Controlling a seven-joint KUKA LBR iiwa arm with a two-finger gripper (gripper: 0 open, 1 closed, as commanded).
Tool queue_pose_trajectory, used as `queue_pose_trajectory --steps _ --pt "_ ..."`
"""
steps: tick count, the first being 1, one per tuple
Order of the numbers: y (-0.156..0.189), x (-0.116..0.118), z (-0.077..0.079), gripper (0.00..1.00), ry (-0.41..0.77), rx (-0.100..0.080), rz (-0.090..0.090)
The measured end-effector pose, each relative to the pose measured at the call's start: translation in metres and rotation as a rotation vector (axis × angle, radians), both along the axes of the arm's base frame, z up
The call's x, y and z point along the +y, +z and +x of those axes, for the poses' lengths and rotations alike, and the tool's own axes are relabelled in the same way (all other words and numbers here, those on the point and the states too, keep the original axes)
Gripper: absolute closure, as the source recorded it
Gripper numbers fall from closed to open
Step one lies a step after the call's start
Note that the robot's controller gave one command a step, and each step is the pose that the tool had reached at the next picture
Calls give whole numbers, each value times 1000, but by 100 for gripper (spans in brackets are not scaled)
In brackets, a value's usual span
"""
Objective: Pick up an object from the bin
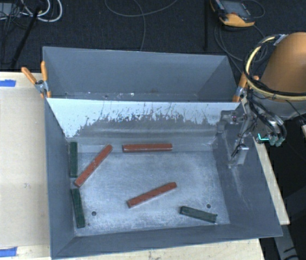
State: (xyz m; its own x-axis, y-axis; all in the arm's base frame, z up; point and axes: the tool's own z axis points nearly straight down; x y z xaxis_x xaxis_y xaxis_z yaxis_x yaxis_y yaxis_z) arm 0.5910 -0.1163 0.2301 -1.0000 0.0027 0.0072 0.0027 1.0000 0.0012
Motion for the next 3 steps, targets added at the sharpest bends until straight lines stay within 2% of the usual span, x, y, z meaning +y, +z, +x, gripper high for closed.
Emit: queue_pose_trajectory --steps 1,2,3 --pt "-100 93 -6 0 372 -4 3" --pt "-165 125 -26 0 321 1 4" --pt "-160 124 -23 100 322 -8 1"
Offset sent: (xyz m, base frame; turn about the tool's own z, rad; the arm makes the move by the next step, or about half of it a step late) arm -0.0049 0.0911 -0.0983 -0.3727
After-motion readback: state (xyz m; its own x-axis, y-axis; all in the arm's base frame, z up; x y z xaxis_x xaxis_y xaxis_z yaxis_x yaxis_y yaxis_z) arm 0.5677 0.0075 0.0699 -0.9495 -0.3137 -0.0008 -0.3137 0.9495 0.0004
